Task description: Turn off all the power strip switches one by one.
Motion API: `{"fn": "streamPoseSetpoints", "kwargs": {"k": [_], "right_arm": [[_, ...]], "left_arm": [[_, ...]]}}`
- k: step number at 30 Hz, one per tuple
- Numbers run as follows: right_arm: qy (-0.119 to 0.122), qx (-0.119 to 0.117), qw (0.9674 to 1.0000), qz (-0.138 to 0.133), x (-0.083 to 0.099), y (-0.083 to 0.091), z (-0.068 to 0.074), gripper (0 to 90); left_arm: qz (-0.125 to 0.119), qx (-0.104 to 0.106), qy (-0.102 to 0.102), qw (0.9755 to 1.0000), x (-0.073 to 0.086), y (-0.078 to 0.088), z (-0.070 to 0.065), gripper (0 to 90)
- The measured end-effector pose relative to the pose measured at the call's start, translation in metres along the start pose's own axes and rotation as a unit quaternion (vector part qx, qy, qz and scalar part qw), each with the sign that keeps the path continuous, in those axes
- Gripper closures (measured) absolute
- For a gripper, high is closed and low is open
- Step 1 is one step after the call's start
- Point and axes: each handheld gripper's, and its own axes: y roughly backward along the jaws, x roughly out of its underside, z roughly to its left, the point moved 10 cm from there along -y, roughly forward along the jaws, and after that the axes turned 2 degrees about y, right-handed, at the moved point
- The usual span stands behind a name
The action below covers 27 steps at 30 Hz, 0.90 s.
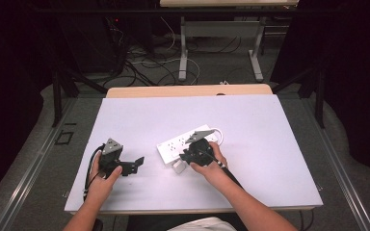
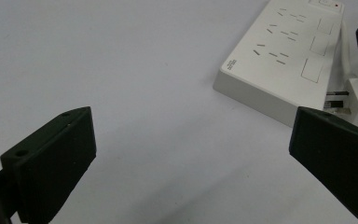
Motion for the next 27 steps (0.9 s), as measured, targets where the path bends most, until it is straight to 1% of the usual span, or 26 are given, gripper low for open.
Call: {"fn": "streamPoseSetpoints", "kwargs": {"k": [2, 3, 4, 6, 7, 8, 9, 10, 11, 12, 13, 14, 15, 16, 17, 18, 19, 20, 21, 23, 24, 26, 27], "right_arm": [[0.003, 0.000, 1.0000, -0.001, 0.003, 0.003, 0.000, 65.4], [0.006, 0.002, 1.0000, -0.007, 0.004, 0.004, 0.000, 62.6], [0.005, 0.002, 1.0000, -0.002, 0.007, 0.008, -0.001, 59.7], [0.002, 0.005, 0.9999, -0.013, 0.011, 0.014, -0.003, 52.2], [0.001, 0.009, 0.9999, -0.012, 0.013, 0.016, -0.004, 49.6], [0.000, 0.015, 0.9997, -0.018, 0.014, 0.018, -0.006, 45.9], [0.004, 0.027, 0.9994, -0.020, 0.018, 0.021, -0.009, 40.7], [0.014, 0.040, 0.9989, -0.019, 0.021, 0.023, -0.011, 35.1], [0.025, 0.065, 0.9975, -0.010, 0.026, 0.026, -0.016, 33.8], [0.031, 0.073, 0.9967, -0.014, 0.029, 0.029, -0.017, 33.8], [0.034, 0.068, 0.9970, -0.011, 0.031, 0.031, -0.017, 32.3], [0.026, 0.068, 0.9970, -0.026, 0.032, 0.033, -0.017, 31.0], [0.021, 0.069, 0.9971, -0.026, 0.035, 0.036, -0.019, 30.6], [0.016, 0.069, 0.9973, -0.018, 0.040, 0.039, -0.020, 30.5], [0.017, 0.068, 0.9973, -0.020, 0.042, 0.042, -0.022, 30.5], [0.010, 0.070, 0.9973, -0.020, 0.046, 0.045, -0.023, 30.5], [0.008, 0.069, 0.9973, -0.020, 0.049, 0.048, -0.025, 30.5], [-0.002, 0.068, 0.9974, -0.022, 0.051, 0.051, -0.026, 28.8], [-0.008, 0.077, 0.9965, -0.032, 0.053, 0.054, -0.030, 24.7], [-0.018, 0.085, 0.9955, -0.038, 0.057, 0.059, -0.035, 24.2], [-0.026, 0.084, 0.9955, -0.037, 0.060, 0.061, -0.037, 23.6], [-0.037, 0.084, 0.9946, -0.048, 0.063, 0.065, -0.041, 19.9], [-0.041, 0.082, 0.9948, -0.044, 0.065, 0.066, -0.042, 17.7]], "left_arm": [[0.002, 0.000, 0.001, 1.0000, 0.000, 0.000, 0.000, 0.4], [0.001, -0.001, 0.001, 1.0000, 0.000, 0.000, 0.000, 0.4], [0.001, -0.001, 0.001, 1.0000, 0.001, 0.000, 0.001, 0.4], [0.000, -0.001, 0.000, 1.0000, 0.000, 0.000, 0.001, 0.4], [-0.001, 0.000, 0.000, 1.0000, 0.000, 0.000, 0.000, 0.4], [-0.001, 0.000, 0.001, 1.0000, 0.000, 0.000, 0.000, 0.4], [0.000, 0.000, 0.001, 1.0000, 0.000, 0.000, 0.000, 0.4], [0.000, 0.000, 0.002, 1.0000, 0.001, 0.001, 0.000, 0.4], [0.001, 0.000, 0.002, 1.0000, 0.001, 0.001, 0.000, 0.4], [0.001, -0.001, 0.002, 1.0000, 0.001, 0.001, 0.000, 0.4], [0.000, 0.000, 0.002, 1.0000, 0.000, 0.001, 0.000, 0.4], [0.000, -0.002, 0.001, 1.0000, 0.000, 0.001, 0.000, 0.4], [0.000, -0.002, 0.001, 1.0000, 0.000, 0.000, 0.001, 0.4], [0.000, -0.002, 0.001, 1.0000, 0.000, 0.000, 0.000, 0.4], [0.001, -0.002, 0.002, 1.0000, 0.000, 0.000, 0.000, 0.4], [0.000, -0.002, 0.001, 1.0000, 0.000, 0.000, 0.000, 0.4], [0.002, -0.001, 0.002, 1.0000, 0.001, 0.000, 0.000, 0.5], [0.002, -0.001, 0.002, 1.0000, 0.001, 0.000, 0.000, 0.4], [0.002, -0.002, 0.003, 1.0000, 0.001, 0.000, 0.000, 0.4], [0.000, -0.002, 0.002, 1.0000, 0.000, 0.000, 0.000, 0.4], [0.000, -0.002, 0.002, 1.0000, 0.000, 0.000, 0.000, 0.5], [0.000, -0.002, 0.002, 1.0000, 0.000, 0.000, 0.000, 0.4], [0.002, -0.002, 0.003, 1.0000, 0.001, 0.000, 0.000, 0.4]]}}
